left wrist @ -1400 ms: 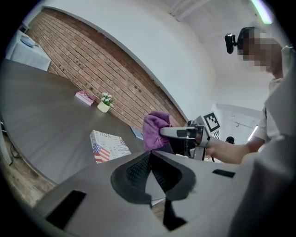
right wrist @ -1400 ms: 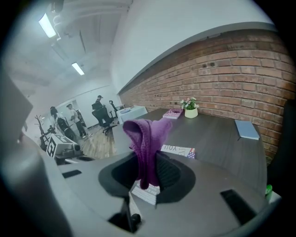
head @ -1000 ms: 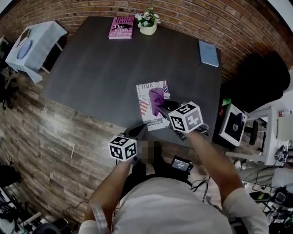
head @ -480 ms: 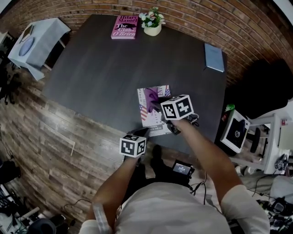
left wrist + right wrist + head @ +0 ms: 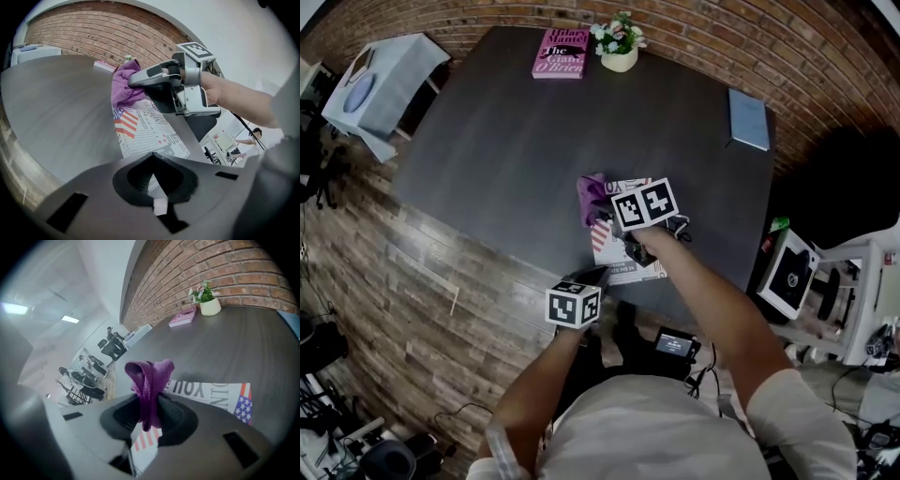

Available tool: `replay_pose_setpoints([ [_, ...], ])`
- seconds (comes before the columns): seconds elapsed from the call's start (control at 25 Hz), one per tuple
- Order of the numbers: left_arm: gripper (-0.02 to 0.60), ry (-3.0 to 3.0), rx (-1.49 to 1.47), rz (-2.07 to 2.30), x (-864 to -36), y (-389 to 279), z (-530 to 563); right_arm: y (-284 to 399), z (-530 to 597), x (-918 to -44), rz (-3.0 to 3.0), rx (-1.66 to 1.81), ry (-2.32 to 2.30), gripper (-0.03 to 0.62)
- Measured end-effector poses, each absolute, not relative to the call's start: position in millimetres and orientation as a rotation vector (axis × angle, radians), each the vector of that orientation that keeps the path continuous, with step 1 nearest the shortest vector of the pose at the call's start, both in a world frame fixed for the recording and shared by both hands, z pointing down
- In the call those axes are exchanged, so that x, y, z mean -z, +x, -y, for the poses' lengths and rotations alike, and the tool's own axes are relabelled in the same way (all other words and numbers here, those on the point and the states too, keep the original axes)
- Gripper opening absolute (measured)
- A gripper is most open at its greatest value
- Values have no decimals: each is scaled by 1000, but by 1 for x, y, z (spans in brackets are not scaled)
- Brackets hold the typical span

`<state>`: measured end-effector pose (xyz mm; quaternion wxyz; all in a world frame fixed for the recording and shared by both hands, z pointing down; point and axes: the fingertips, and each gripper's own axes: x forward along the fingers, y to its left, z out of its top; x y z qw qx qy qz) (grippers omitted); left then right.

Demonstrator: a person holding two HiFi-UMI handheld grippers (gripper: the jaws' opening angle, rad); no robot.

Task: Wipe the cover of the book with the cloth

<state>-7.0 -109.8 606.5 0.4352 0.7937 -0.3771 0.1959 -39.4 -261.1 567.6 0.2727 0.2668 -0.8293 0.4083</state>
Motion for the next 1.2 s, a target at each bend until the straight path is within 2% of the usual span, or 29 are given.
replay_pose_setpoints([
  [0.24, 6, 1971, -500, 934, -607, -8, 109, -23, 274, -594, 2133, -1037, 781, 95],
  [1.2, 6, 1963, -483, 945, -608, -10, 110, 57, 280, -598, 2052, -980, 887, 94],
])
